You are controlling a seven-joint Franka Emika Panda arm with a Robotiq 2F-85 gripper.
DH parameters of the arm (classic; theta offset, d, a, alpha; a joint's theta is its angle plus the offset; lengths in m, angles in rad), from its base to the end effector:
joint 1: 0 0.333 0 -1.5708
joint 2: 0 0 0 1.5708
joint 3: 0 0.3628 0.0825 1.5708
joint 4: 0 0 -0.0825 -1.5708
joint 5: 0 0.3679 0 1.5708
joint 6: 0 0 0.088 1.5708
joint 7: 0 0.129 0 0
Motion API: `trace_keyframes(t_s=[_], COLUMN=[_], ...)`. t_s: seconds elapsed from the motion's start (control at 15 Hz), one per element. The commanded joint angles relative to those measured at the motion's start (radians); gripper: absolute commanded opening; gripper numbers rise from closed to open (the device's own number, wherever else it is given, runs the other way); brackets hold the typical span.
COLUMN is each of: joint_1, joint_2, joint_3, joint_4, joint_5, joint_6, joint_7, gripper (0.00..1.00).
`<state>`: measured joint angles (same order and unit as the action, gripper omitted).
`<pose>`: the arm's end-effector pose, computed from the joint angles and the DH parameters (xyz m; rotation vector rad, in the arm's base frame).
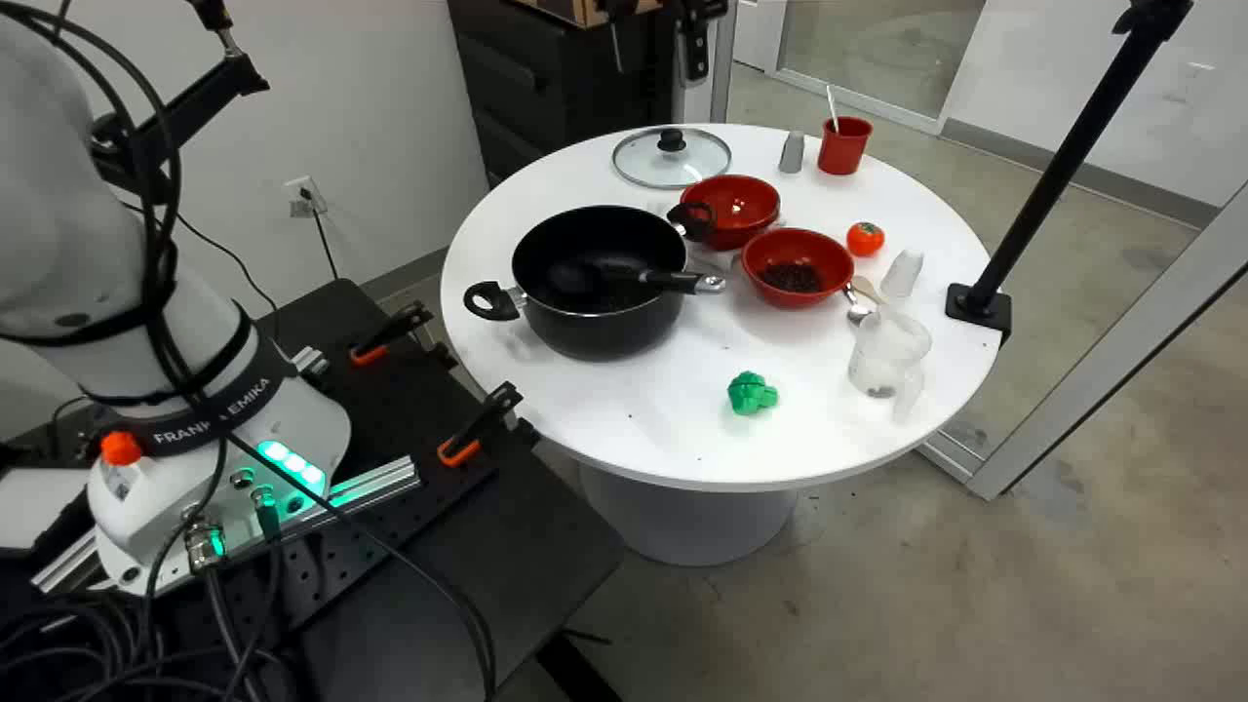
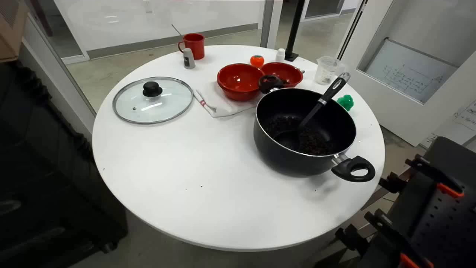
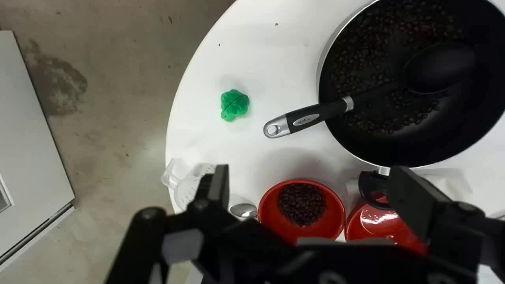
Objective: Use the black spoon to stir the contents in the black pot
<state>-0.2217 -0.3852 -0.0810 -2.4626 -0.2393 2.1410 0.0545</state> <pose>0.3760 -0.1345 0.4713 2.9402 -0.3383 0.0628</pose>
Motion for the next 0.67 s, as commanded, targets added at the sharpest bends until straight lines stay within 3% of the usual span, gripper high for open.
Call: trace_keyframes(t_s=[0.0, 0.47, 0.6], joint_1=[0.013, 0.013, 0.032], joint_2=[0.0, 0.0, -0.001], joint_3=[-0.012, -0.012, -0.033], joint_4=[0.002, 0.002, -0.022], joint_5=[-0.005, -0.005, -0.023], joint_6=[-0.003, -0.003, 0.096], joint_7=[0.004, 0.004, -0.11], gripper=[1.0, 1.0, 1.0])
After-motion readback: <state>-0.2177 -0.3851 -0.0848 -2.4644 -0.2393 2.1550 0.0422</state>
